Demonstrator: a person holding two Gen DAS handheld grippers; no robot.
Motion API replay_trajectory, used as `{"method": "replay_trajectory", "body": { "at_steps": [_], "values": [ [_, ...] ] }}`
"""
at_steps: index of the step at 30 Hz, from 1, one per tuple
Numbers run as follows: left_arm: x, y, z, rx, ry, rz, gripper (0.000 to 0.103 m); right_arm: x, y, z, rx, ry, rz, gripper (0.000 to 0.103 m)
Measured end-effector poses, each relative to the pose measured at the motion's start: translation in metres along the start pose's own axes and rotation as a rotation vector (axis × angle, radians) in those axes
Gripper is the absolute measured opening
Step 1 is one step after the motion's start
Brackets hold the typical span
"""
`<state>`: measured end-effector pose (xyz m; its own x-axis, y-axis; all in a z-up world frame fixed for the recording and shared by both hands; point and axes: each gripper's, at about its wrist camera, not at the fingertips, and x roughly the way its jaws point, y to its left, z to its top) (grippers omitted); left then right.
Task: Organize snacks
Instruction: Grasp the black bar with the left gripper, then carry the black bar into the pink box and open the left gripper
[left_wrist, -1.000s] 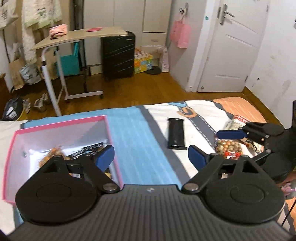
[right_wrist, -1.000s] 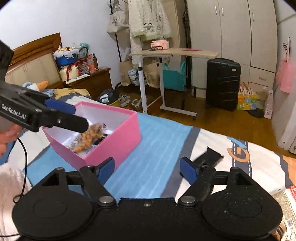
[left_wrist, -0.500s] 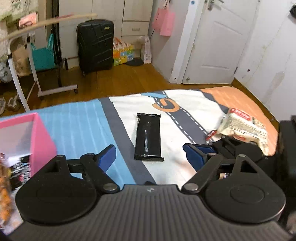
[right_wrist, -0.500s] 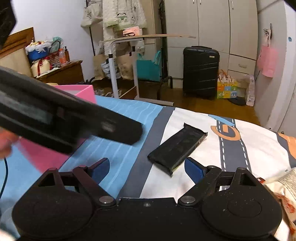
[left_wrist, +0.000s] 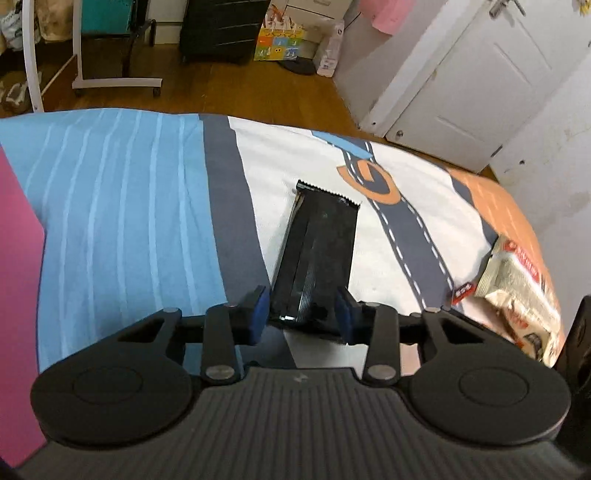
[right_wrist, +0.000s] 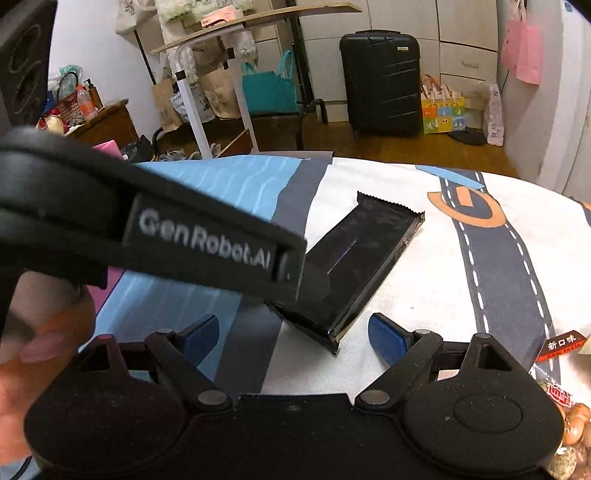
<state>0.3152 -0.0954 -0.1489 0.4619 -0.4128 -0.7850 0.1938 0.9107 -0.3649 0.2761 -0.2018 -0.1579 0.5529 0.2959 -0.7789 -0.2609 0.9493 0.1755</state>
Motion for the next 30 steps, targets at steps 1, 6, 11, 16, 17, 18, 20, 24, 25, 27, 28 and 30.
{"method": "replay_trajectory", "body": {
  "at_steps": [1, 6, 11, 16, 17, 18, 20, 24, 25, 27, 28, 30],
  "values": [
    [0.002, -0.001, 0.001, 0.012, 0.003, 0.014, 0.038, 0.002, 0.001, 0.001, -0.003, 0.001, -0.006, 0.091],
    [0.015, -0.001, -0.001, 0.053, 0.058, 0.034, 0.037, 0.009, 0.010, -0.004, -0.061, 0.020, -0.059, 0.091],
    [0.020, -0.005, -0.003, 0.058, 0.124, -0.034, 0.035, 0.006, 0.014, 0.002, -0.133, 0.069, -0.091, 0.075],
    [0.017, -0.015, -0.005, 0.067, 0.154, -0.047, 0.035, -0.007, 0.013, 0.000, -0.187, 0.082, -0.102, 0.068],
    [0.015, -0.017, -0.006, 0.072, 0.152, -0.047, 0.035, -0.009, 0.014, -0.001, -0.186, 0.079, -0.105, 0.067],
    [0.013, -0.018, -0.008, 0.075, 0.147, -0.051, 0.035, -0.012, 0.014, -0.003, -0.183, 0.075, -0.110, 0.066],
    [0.007, -0.018, -0.009, 0.076, 0.137, -0.055, 0.035, -0.017, 0.015, -0.006, -0.177, 0.067, -0.111, 0.062],
    [0.001, -0.021, -0.008, 0.064, 0.143, -0.042, 0.035, -0.026, 0.015, -0.007, -0.172, 0.063, -0.099, 0.060],
    [0.001, -0.022, -0.008, 0.064, 0.140, -0.037, 0.035, -0.027, 0.014, -0.007, -0.165, 0.063, -0.094, 0.060],
    [-0.001, -0.025, -0.010, 0.061, 0.136, -0.031, 0.035, -0.032, 0.011, -0.008, -0.159, 0.063, -0.090, 0.060],
    [-0.002, -0.028, -0.011, 0.065, 0.133, -0.030, 0.035, -0.029, 0.006, -0.003, -0.164, 0.060, -0.090, 0.060],
    [-0.006, -0.032, -0.015, 0.088, 0.121, -0.029, 0.035, -0.035, 0.005, -0.003, -0.181, 0.044, -0.090, 0.060]
  ]
}}
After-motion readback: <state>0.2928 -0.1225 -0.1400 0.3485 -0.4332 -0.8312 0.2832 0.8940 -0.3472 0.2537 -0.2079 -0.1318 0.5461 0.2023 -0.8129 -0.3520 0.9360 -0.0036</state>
